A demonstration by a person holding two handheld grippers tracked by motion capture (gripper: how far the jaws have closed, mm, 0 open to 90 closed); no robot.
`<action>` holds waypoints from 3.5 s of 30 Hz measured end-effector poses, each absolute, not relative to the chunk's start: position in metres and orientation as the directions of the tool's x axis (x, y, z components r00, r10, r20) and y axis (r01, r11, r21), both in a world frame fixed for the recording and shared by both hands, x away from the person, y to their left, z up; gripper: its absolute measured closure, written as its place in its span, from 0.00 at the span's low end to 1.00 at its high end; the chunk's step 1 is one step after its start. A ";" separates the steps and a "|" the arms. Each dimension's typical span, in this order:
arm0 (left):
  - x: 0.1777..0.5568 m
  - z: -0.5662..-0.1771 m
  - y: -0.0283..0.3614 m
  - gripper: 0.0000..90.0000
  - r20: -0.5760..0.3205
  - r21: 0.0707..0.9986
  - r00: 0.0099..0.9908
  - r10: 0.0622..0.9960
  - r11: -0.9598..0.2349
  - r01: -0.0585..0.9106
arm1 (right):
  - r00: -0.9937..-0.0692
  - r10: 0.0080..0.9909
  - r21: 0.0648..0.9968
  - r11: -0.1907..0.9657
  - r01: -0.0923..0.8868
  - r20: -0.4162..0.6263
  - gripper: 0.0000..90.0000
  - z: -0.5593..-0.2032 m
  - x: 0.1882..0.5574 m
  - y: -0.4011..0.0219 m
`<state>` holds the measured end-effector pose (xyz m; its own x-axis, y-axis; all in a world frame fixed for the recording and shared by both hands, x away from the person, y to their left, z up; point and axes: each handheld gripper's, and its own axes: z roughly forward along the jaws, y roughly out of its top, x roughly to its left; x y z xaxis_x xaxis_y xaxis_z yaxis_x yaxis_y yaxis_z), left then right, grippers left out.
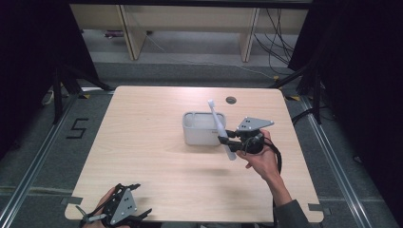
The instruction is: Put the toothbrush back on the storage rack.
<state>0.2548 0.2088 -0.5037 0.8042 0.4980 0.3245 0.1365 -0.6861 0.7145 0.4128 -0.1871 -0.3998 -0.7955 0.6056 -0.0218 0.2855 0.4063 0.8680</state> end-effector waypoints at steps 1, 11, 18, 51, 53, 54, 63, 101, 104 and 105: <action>0.255 -0.504 0.209 0.17 0.323 0.716 0.803 0.500 -0.684 0.138 | -0.801 0.598 0.864 0.412 0.290 -0.016 0.74 -0.398 0.413 -0.187; 0.255 -0.504 0.209 0.17 0.323 0.719 0.804 0.500 -0.682 0.136 | -0.801 0.599 0.887 0.376 0.268 -0.012 0.74 -0.387 0.422 -0.173; 0.254 -0.504 0.208 0.17 0.328 0.722 0.797 0.507 -0.679 0.134 | -0.800 0.600 0.897 0.352 0.269 0.004 0.74 -0.382 0.434 -0.161; 0.255 -0.502 0.210 0.17 0.341 0.698 0.806 0.484 -0.705 0.127 | -0.784 0.619 0.932 0.253 0.258 0.048 0.74 -0.349 0.474 -0.123; 0.255 -0.503 0.210 0.17 0.333 0.712 0.803 0.494 -0.690 0.129 | -0.781 0.623 0.934 0.256 0.250 0.039 0.74 -0.350 0.479 -0.122; 0.255 -0.503 0.210 0.17 0.334 0.709 0.805 0.490 -0.694 0.128 | -0.777 0.629 0.934 0.262 0.244 0.027 0.74 -0.351 0.481 -0.121; 0.255 -0.502 0.210 0.17 0.337 0.699 0.808 0.483 -0.704 0.129 | -0.757 0.654 0.930 0.269 0.249 0.013 0.74 -0.358 0.497 -0.120; 0.255 -0.504 0.210 0.17 0.327 0.702 0.812 0.484 -0.700 0.135 | -0.733 0.679 0.853 0.402 0.333 -0.034 0.74 -0.411 0.509 -0.103; 0.255 -0.504 0.210 0.17 0.326 0.706 0.810 0.487 -0.696 0.134 | -0.738 0.673 0.839 0.429 0.333 -0.051 0.74 -0.413 0.510 -0.103; 0.255 -0.504 0.210 0.17 0.325 0.707 0.810 0.487 -0.694 0.134 | -0.734 0.677 0.837 0.433 0.336 -0.056 0.74 -0.413 0.510 -0.102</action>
